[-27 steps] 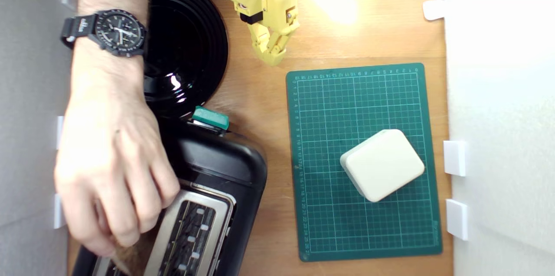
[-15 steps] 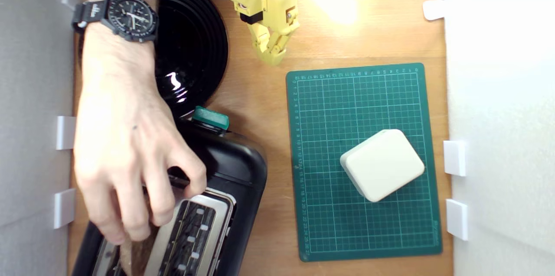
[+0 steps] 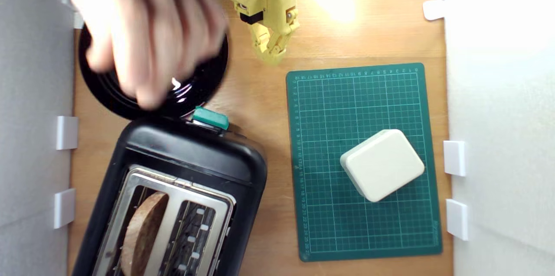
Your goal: Start toaster
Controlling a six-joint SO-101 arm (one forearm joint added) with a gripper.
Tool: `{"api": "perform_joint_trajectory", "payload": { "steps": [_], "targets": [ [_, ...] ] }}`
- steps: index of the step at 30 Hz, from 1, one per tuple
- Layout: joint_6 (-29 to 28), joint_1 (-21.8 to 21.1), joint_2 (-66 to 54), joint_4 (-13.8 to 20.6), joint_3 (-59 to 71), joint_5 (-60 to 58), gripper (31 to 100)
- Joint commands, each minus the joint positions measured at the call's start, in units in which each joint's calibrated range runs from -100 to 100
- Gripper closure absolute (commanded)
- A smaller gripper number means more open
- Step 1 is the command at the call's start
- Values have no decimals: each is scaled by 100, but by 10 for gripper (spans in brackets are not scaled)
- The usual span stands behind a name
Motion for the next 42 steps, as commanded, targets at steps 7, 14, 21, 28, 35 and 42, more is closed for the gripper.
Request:
{"api": "perform_joint_trajectory", "payload": {
  "steps": [7, 14, 21, 28, 35, 42],
  "targets": [
    [0, 20, -25, 113, 28, 101, 988],
    [0, 20, -25, 113, 28, 101, 988],
    [27, -19, -25, 47, 28, 110, 988],
    [6, -35, -67, 104, 28, 110, 989],
    [0, -35, -75, 19, 28, 110, 989],
    [0, -43, -75, 19, 28, 110, 989]
  ]
}}
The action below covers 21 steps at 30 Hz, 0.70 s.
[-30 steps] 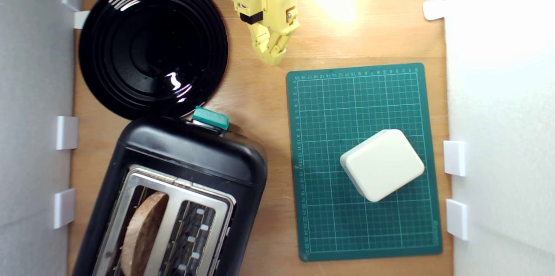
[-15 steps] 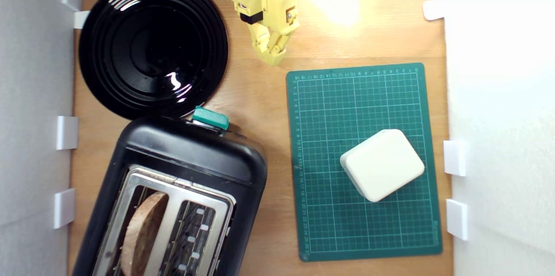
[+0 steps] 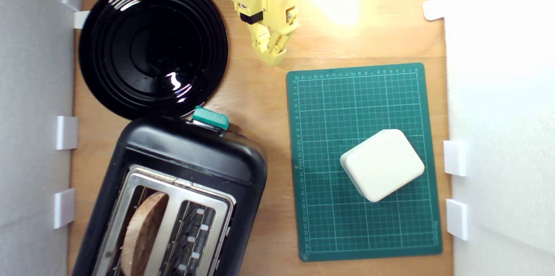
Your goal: Start toaster
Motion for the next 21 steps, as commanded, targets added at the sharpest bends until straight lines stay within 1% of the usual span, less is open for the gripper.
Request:
{"api": "perform_joint_trajectory", "payload": {
  "steps": [1, 9, 12, 17, 21],
  "targets": [
    [6, -43, -75, 19, 28, 110, 989],
    [58, 44, -9, 122, -108, 101, 989],
    [299, 44, 58, 29, -526, 101, 989],
    [640, 60, 616, 19, -1189, 110, 989],
    [986, 298, 1424, 29, -1998, 101, 989]
  ]
}}
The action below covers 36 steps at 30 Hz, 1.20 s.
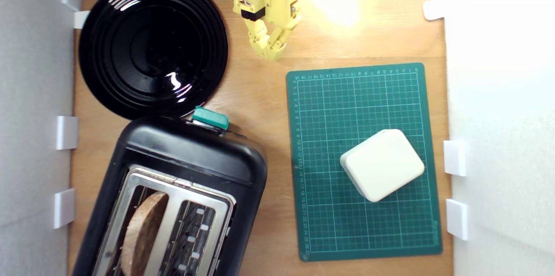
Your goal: Start toaster
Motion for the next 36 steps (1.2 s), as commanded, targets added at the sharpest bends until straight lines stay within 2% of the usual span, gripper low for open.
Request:
{"api": "perform_joint_trajectory", "payload": {
  "steps": [1, 16, 28, 36],
  "targets": [
    [353, 267, 773, 9, -1077, -9, 989],
    [1585, 1037, 3463, 113, -4003, -18, 989],
    [1753, 1219, 5236, 113, -6147, -26, 989],
    [1747, 1227, 5836, 113, -7310, -26, 989]
  ]
}}
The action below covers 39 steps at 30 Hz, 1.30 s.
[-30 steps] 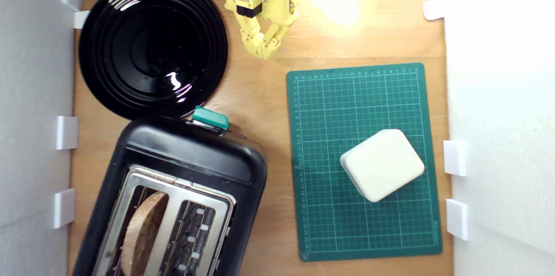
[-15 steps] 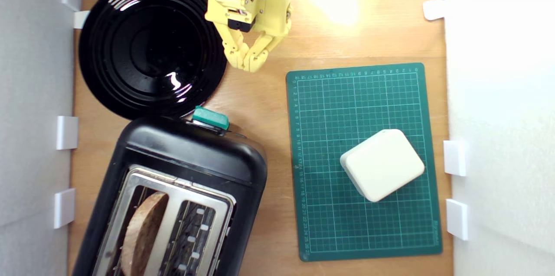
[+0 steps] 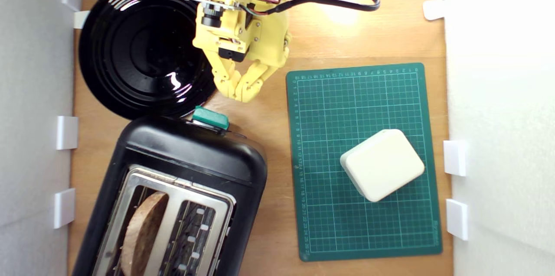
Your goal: Start toaster
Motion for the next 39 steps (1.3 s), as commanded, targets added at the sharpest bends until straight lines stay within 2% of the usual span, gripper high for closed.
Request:
{"api": "perform_joint_trajectory", "payload": {
  "steps": [1, 12, 16, 26, 30, 39],
  "targets": [
    [8, 51, 91, 45, -738, -26, 989],
    [128, 456, 591, 45, -1337, -69, 989],
    [327, 464, 708, 45, -1337, -61, 989],
    [338, 480, 1066, 36, -1674, -86, 989],
    [343, 678, 1224, -20, -1864, -95, 989],
    [348, 749, 1449, 26, -1864, -104, 989]
  ]
}}
